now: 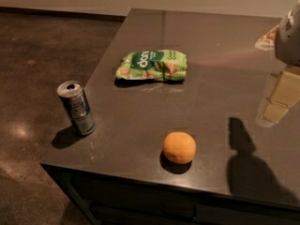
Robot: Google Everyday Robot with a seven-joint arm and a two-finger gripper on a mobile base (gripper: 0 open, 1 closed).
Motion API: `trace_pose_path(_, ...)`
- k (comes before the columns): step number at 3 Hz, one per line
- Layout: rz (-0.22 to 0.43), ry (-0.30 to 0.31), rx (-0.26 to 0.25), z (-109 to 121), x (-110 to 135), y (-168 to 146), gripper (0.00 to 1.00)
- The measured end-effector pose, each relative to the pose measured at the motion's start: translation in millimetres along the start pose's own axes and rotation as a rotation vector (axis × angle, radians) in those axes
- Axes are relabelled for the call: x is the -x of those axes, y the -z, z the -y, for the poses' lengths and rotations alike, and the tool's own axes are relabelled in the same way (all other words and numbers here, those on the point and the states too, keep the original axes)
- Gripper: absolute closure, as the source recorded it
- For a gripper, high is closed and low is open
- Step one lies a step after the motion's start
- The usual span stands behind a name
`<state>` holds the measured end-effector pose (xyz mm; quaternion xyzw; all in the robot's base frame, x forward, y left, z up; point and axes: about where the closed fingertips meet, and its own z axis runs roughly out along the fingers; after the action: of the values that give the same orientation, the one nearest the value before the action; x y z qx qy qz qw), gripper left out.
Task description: Move orange near redbull can
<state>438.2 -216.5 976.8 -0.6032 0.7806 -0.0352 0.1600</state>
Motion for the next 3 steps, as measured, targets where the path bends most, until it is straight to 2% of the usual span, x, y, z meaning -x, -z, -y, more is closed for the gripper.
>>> trace_pose_path(1,-0.003,0.005,-0.003,-1,1,2,0.0)
trace_pose_path(2,-0.015,0.007,0.017,-12,6,-1,0.0)
trace_pose_path(3,-0.016,0.002,0.045,-30,9,-19,0.0)
